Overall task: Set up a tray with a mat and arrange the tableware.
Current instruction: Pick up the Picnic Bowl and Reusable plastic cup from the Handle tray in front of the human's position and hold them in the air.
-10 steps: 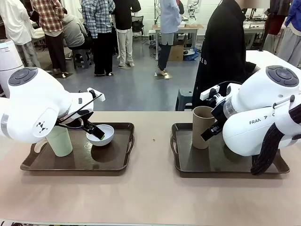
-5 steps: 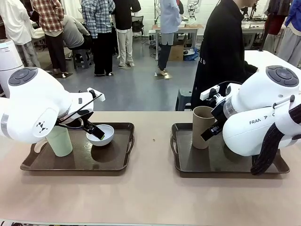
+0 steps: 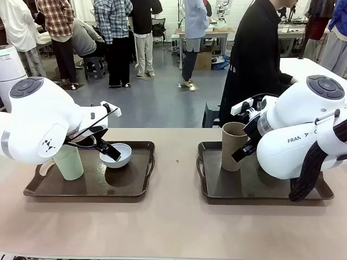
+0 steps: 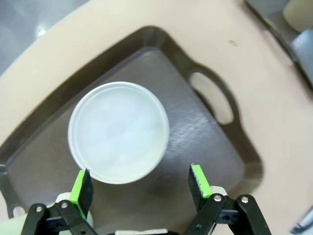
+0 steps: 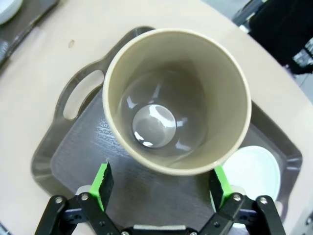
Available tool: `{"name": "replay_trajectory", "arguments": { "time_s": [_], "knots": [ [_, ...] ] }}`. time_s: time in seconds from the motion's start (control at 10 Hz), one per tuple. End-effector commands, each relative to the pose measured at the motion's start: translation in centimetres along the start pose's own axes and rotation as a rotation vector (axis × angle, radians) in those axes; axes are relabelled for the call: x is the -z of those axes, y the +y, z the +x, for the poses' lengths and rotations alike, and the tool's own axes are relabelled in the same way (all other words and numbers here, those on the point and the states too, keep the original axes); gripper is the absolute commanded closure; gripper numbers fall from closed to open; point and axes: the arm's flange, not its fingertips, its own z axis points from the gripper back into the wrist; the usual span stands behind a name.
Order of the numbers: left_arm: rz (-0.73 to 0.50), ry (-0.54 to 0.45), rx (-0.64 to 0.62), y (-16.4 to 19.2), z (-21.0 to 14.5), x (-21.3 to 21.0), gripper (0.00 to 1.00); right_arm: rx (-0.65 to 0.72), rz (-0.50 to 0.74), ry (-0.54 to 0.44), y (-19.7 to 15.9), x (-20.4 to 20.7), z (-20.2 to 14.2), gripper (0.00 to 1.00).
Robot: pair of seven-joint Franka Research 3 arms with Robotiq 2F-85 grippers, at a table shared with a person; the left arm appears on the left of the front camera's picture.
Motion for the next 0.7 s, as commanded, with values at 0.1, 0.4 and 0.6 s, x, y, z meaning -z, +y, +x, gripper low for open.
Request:
{"name": "replay_trajectory", "arguments": {
  "time_s": [0.1,0.4,0.6],
  "knots": [
    [-0.162,0.079,-0.036,-3.1,-5.3,-10.9,0.0,0.19,0.088,0.103,1.5,-7.5,-8.3,0.0],
    [-0.079,0.416,-0.191,-5.1,-11.5,-14.6,0.0,0.319,0.214,0.396,2.7,-8.7,-22.0,0.0],
    [-0.145,0.32,-0.15,-3.5,-3.5,-13.1,0.0,0.274,0.182,0.316,-2.3,-6.5,-4.0,0.0]
  ]
}}
